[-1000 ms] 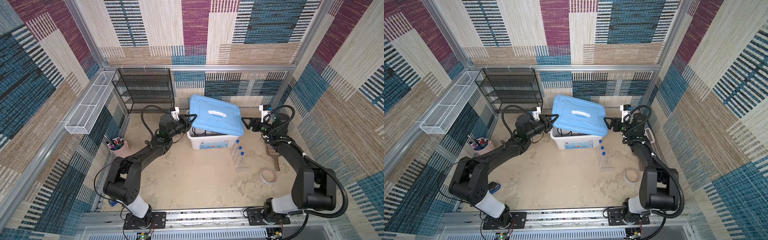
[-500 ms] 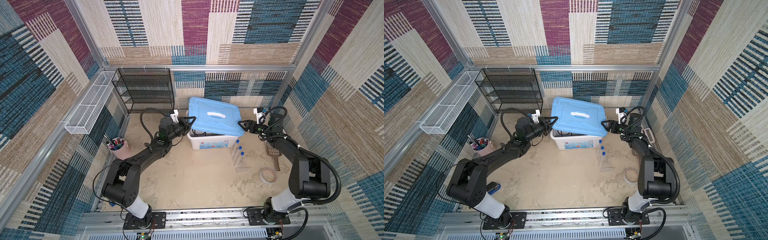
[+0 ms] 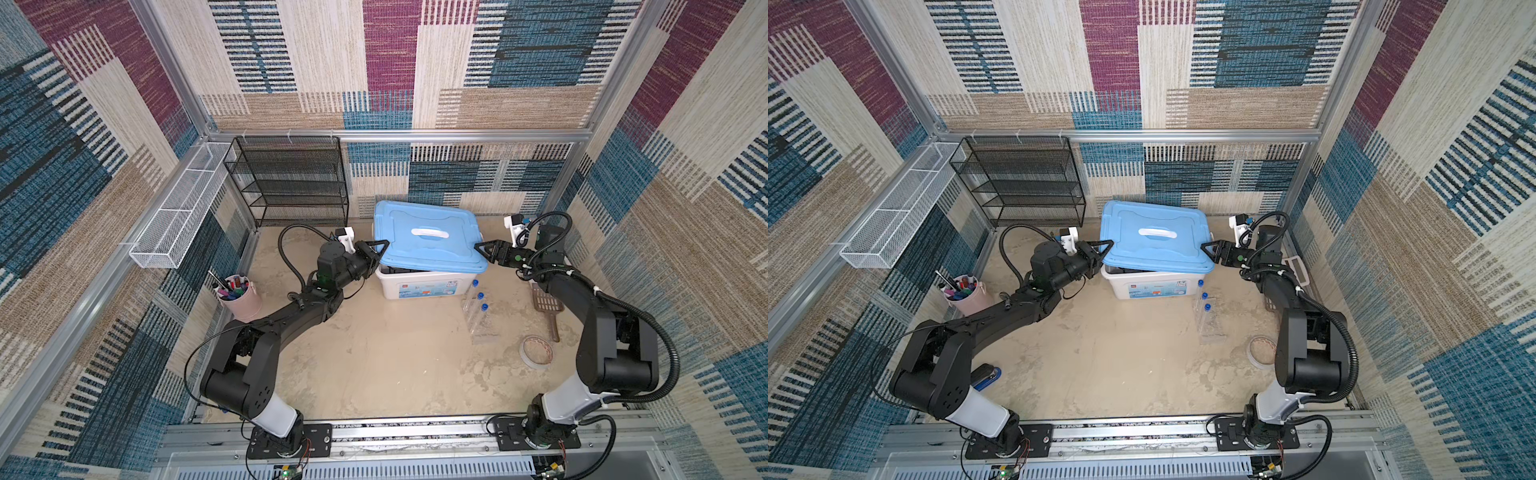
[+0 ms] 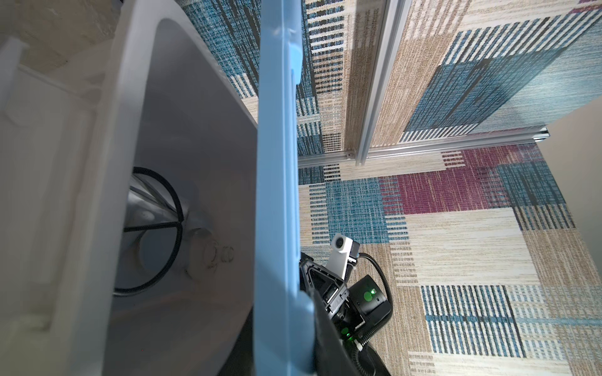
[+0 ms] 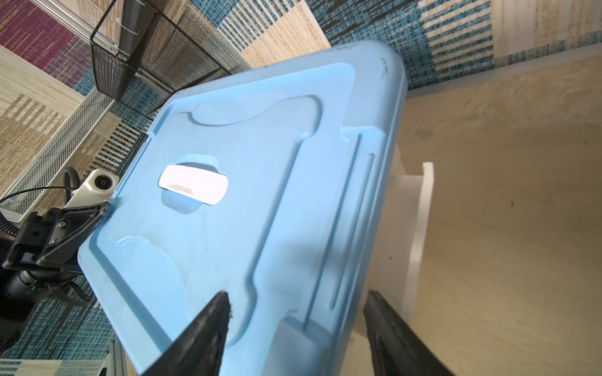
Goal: Organize the chemistry lab equipment
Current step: 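Press the lid down onto the bin with both grippers to seat it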
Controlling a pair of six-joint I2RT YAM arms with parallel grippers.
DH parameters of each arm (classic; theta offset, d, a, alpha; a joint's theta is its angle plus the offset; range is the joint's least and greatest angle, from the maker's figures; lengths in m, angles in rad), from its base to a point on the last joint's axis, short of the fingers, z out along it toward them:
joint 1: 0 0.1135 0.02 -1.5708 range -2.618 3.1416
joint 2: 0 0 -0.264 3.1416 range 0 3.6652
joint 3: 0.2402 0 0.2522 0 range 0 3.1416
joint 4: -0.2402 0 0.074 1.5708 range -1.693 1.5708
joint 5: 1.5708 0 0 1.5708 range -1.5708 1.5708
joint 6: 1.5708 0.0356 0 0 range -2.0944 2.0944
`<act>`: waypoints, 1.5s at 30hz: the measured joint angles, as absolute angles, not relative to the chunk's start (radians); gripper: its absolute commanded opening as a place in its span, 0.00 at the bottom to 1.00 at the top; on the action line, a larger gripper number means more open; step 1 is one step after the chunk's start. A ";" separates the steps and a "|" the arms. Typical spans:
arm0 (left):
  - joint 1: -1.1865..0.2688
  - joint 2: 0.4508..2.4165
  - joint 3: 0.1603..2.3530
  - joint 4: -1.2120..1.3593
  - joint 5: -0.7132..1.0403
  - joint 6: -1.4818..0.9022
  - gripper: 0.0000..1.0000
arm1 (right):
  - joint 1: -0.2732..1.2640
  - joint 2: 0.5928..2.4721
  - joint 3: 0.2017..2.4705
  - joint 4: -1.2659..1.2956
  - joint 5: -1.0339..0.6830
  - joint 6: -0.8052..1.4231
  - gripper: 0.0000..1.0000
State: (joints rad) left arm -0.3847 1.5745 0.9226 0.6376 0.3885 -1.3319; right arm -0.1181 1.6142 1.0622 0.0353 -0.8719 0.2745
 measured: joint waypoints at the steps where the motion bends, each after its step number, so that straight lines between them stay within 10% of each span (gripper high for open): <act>1: -0.385 1.573 0.918 0.639 0.387 -1.332 0.07 | -0.118 1.616 1.064 0.035 -0.875 0.274 0.68; 45: -0.385 1.429 0.967 0.030 0.194 -0.970 0.75 | -0.104 1.627 1.126 -0.020 -0.834 0.230 0.78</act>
State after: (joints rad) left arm -0.3851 1.4288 0.9668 0.0303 0.1940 -0.9703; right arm -0.1040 1.6272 1.1263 -0.0204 -0.8345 0.2298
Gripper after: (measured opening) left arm 0.717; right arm 0.759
